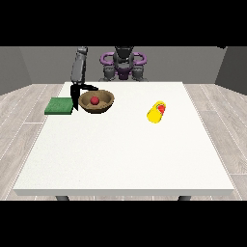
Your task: Pick the cup and pour the ball into the bowl, then pick the bowl and place it on the pad
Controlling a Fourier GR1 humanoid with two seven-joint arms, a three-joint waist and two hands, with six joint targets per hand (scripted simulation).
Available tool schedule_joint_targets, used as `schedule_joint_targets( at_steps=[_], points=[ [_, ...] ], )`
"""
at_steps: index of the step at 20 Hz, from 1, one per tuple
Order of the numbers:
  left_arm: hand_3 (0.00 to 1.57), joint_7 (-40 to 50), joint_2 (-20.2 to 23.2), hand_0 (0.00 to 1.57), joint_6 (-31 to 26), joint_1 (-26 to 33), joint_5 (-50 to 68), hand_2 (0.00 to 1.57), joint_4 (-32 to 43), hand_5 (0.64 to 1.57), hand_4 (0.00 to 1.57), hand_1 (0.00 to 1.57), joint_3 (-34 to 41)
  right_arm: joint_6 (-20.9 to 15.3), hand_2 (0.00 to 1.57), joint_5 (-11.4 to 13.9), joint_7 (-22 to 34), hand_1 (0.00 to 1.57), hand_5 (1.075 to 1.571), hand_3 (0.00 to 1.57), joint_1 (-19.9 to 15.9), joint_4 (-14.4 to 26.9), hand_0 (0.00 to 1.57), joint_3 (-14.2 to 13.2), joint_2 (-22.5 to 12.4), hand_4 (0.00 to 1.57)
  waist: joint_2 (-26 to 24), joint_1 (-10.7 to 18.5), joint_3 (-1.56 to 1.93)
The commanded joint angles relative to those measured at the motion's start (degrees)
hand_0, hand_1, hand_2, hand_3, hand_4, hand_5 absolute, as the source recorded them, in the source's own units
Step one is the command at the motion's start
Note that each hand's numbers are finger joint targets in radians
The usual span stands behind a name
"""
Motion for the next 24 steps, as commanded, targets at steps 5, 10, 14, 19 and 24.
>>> schedule_joint_targets(
  at_steps=[5,10,14,19,24],
  points=[
    [0.00,4.11,1.13,0.00,1.63,-3.66,3.80,0.00,-5.03,1.567,0.00,0.00,-0.63,1.97,0.00,-0.69,-7.48,0.00,1.567,0.00,-0.52,6.43,0.00,-2.29,-1.31,0.00,4.75,3.51,0.13],
    [0.00,3.17,2.28,0.00,1.17,-3.27,4.06,0.00,-5.03,1.569,0.00,0.00,0.21,1.47,0.00,-3.13,-4.52,0.00,1.571,0.00,1.31,3.47,0.00,-3.16,1.07,0.15,5.51,3.55,0.07],
    [0.00,4.66,2.66,0.00,1.01,-5.72,5.72,0.00,-5.65,1.571,0.00,0.00,0.39,-2.39,1.57,-2.13,2.63,1.57,1.529,0.81,3.31,3.99,1.57,-2.99,0.76,0.95,7.95,5.51,0.03],
    [0.00,5.40,3.35,0.00,0.82,-5.72,6.40,0.00,-5.24,1.571,0.00,0.00,0.73,-4.16,1.57,0.99,5.56,1.57,1.571,1.57,7.09,-0.68,1.57,-1.20,-1.79,1.00,9.04,4.92,-0.08],
    [0.00,6.81,4.22,0.00,-0.10,-3.57,7.74,0.00,-2.15,1.571,0.00,0.00,1.86,-7.55,1.57,0.43,14.16,1.57,1.569,1.53,6.45,-7.49,1.57,-2.02,-4.45,1.06,4.19,3.22,-0.17]
  ],
)
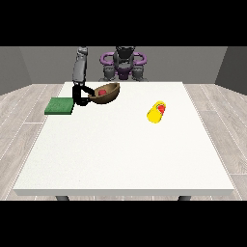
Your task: Pick the cup and pour the ball into the bowl, then pick the bowl and place it on the pad
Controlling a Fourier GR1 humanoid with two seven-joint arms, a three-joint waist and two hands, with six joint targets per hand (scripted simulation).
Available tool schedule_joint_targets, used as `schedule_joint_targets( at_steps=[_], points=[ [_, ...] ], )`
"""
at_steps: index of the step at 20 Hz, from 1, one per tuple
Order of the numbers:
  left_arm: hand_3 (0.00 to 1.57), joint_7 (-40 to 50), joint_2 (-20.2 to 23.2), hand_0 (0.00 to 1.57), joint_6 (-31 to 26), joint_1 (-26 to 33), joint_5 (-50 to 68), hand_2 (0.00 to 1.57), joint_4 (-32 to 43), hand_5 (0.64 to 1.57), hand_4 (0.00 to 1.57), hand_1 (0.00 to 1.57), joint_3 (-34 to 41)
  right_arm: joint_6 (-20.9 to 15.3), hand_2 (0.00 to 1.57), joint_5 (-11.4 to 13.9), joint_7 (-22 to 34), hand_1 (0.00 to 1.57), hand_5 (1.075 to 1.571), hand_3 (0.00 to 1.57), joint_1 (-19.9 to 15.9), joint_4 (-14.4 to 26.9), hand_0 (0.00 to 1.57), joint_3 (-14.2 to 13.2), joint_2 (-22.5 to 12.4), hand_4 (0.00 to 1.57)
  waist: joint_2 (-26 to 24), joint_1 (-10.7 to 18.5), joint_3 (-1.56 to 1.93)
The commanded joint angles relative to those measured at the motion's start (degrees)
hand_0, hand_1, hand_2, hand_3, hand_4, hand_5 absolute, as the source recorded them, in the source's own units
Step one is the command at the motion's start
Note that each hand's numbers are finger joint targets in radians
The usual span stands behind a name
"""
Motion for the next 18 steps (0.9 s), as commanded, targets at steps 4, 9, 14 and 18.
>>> schedule_joint_targets(
  at_steps=[4,9,14,18],
  points=[
    [0.00,0.62,0.94,0.00,0.77,2.21,-0.30,0.00,3.41,1.571,0.00,0.00,0.44,-4.22,1.57,2.29,16.84,1.57,1.566,1.43,-3.69,-0.35,1.57,0.16,-7.53,1.10,-4.07,-3.65,2.17],
    [0.00,-0.81,4.52,0.00,-1.63,5.34,0.00,0.00,5.96,1.571,0.00,0.00,2.45,-1.35,1.57,0.25,20.98,1.57,1.554,1.00,-5.22,-1.83,1.57,-0.43,-10.20,1.16,-5.31,-7.02,2.24],
    [0.00,-0.59,2.84,0.00,0.06,4.84,1.78,0.00,3.29,1.571,0.00,0.00,1.84,3.81,1.57,1.54,16.80,1.57,1.570,1.22,-5.25,3.96,1.57,-2.17,-17.45,1.16,-3.24,-6.76,2.35],
    [0.00,-1.19,6.83,0.00,-1.32,4.71,1.90,0.00,5.20,1.571,0.00,0.00,2.61,3.73,1.57,-0.64,17.99,1.57,1.568,1.17,-9.68,4.14,1.57,-4.79,-19.06,1.16,-1.47,-8.28,2.31]
  ],
)
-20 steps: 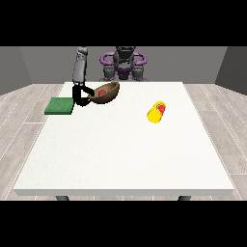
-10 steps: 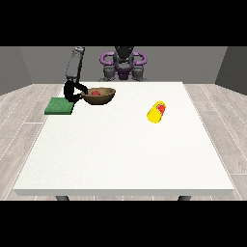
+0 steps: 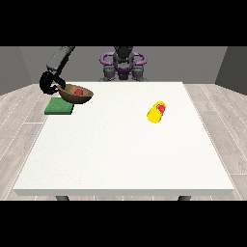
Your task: Pick the cup and pour the ball into the bowl, then pick the bowl and place it on the pad
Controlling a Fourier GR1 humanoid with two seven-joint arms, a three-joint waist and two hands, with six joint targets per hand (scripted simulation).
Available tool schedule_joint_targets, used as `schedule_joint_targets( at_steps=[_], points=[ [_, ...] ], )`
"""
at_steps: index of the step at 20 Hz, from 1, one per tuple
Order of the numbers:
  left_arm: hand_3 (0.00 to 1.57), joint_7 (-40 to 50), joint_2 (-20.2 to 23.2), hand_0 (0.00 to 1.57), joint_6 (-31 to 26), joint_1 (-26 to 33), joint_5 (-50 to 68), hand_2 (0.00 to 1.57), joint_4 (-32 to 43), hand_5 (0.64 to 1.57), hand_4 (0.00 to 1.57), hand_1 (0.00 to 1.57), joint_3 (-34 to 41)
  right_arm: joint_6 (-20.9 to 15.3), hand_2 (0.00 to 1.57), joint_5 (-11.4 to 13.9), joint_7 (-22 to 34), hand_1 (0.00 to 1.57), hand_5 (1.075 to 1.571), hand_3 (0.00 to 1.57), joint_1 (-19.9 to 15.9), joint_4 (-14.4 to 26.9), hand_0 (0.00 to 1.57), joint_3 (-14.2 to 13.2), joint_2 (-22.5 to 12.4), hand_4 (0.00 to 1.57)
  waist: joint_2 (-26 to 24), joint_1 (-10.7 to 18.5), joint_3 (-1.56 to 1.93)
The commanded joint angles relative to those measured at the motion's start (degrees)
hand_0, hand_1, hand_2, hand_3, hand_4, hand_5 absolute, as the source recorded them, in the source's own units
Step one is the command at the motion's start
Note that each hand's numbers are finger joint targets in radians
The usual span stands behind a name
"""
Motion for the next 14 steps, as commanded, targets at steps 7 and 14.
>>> schedule_joint_targets(
  at_steps=[7,14],
  points=[
    [0.00,4.30,-2.08,0.00,6.71,-3.73,2.22,0.00,-9.66,1.571,0.00,0.00,-4.05,0.83,1.57,-0.96,-5.64,1.57,1.561,0.93,-5.77,13.69,1.57,-6.57,-8.11,1.15,3.05,3.19,0.10],
    [0.00,7.37,-0.77,0.00,9.66,-5.69,4.97,0.00,-16.79,1.571,0.00,0.00,-4.75,2.88,1.57,0.19,-15.32,1.57,1.566,0.76,-6.24,20.01,1.57,-7.28,-9.45,1.18,7.60,4.11,0.13]
  ],
)
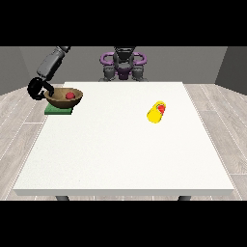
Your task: Pick the cup and pour the ball into the bowl, then pick the bowl and place it on the pad
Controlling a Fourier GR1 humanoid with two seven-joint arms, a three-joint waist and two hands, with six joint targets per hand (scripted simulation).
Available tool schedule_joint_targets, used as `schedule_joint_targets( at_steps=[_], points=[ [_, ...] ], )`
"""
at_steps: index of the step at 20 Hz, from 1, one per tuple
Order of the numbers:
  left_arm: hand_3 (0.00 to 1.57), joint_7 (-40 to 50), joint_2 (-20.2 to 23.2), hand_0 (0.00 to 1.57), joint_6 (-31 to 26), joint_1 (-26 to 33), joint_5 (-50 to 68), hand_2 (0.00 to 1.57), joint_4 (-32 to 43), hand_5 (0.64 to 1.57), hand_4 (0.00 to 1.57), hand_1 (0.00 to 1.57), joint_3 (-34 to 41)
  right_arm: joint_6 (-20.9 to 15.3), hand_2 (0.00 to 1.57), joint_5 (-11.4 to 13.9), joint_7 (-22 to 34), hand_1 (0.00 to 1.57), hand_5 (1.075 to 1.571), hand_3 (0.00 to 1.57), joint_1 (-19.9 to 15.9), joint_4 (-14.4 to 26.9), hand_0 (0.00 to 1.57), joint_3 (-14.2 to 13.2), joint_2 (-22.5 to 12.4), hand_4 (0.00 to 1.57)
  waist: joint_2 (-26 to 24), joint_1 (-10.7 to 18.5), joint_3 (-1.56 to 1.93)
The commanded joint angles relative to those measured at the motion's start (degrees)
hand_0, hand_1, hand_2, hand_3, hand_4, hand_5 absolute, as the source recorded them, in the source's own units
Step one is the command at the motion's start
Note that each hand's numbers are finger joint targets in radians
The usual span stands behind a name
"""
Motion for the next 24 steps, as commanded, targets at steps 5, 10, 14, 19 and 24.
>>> schedule_joint_targets(
  at_steps=[5,10,14,19,24],
  points=[
    [0.00,1.05,0.26,0.00,2.65,0.33,2.30,0.00,-8.93,1.569,0.00,0.00,-0.16,2.07,1.57,-4.03,0.43,1.57,1.559,1.57,-4.82,9.10,1.57,-5.48,-3.89,0.86,5.08,2.32,0.03],
    [0.00,4.06,4.77,0.00,3.88,-2.41,5.86,0.00,-12.94,1.566,0.00,0.00,2.44,-1.46,1.02,-2.63,-0.96,1.08,1.531,0.99,-6.91,10.86,1.08,-6.70,-11.53,0.00,10.73,3.05,0.11],
    [0.00,6.41,6.29,0.00,4.41,1.77,6.72,0.00,-14.99,1.563,0.00,0.00,3.50,0.46,0.49,-2.79,-3.22,0.35,1.465,0.71,-5.91,11.54,0.35,-6.92,-12.41,0.00,8.01,1.72,0.02],
    [0.00,5.32,5.65,0.00,6.23,2.60,8.69,0.00,-17.50,1.566,0.00,0.00,5.38,3.38,0.31,-4.38,-0.64,0.38,1.422,0.15,-9.81,12.56,0.38,-8.20,-15.33,0.00,10.32,0.60,0.03],
    [0.00,3.37,1.28,0.00,6.14,7.63,6.47,0.00,-16.99,1.566,0.00,0.00,2.90,8.40,0.08,-5.66,4.84,0.41,1.388,0.31,-11.85,11.54,0.41,-7.99,-17.06,0.00,4.01,-1.01,-0.11]
  ],
)
